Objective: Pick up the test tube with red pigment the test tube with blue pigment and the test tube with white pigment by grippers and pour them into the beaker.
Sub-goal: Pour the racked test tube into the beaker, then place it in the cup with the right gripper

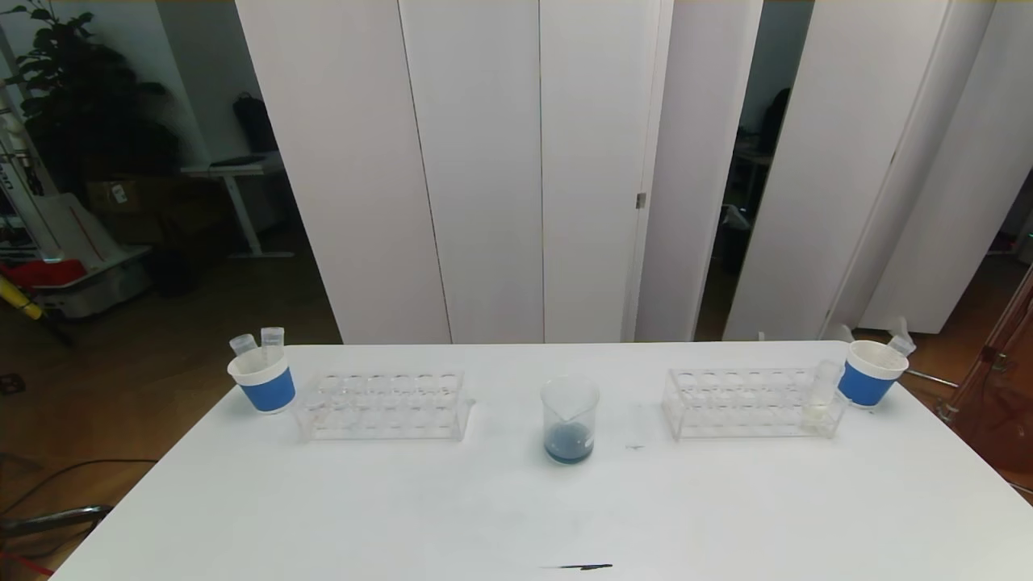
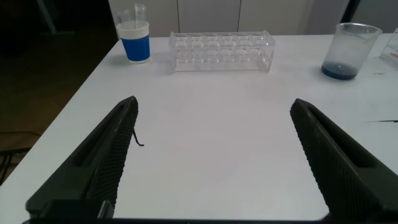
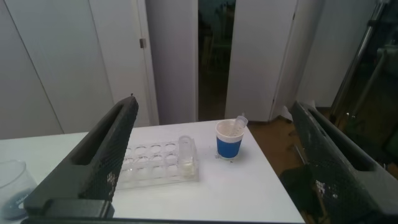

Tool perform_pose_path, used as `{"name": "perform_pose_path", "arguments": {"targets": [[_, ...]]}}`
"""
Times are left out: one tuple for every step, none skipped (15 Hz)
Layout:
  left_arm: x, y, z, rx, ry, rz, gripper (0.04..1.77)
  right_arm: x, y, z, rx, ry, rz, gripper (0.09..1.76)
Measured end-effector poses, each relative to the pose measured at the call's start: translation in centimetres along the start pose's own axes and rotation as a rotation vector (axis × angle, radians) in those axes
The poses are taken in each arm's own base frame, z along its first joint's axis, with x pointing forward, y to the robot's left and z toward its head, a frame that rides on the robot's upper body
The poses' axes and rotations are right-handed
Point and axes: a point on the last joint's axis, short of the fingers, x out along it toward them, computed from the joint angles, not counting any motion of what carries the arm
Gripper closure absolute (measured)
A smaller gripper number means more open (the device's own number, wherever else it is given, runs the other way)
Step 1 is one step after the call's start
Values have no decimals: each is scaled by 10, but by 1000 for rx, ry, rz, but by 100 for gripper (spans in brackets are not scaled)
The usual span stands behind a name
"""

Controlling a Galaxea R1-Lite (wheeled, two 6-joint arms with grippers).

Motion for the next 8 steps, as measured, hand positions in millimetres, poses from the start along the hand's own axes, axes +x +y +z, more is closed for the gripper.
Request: {"name": "perform_pose_path", "arguments": {"targets": [[0, 0, 0, 0, 0, 0, 6, 13, 0, -1, 3, -1, -13, 10], [0, 0, 0, 0, 0, 0, 6, 27, 0, -5, 10, 2, -27, 10], [0, 0, 0, 0, 0, 0, 6, 40, -1, -9, 16, 5, -42, 10], [0, 0, 0, 0, 0, 0, 6, 52, -3, -15, 17, 15, -60, 10], [0, 0, 0, 0, 0, 0, 6, 63, -5, -21, 19, 20, -72, 10], [0, 0, 0, 0, 0, 0, 6, 74, -8, -29, 20, 28, -78, 10], [0, 0, 0, 0, 0, 0, 6, 83, -11, -37, 20, 38, -82, 10], [0, 0, 0, 0, 0, 0, 6, 91, -14, -46, 19, 51, -84, 10]]}}
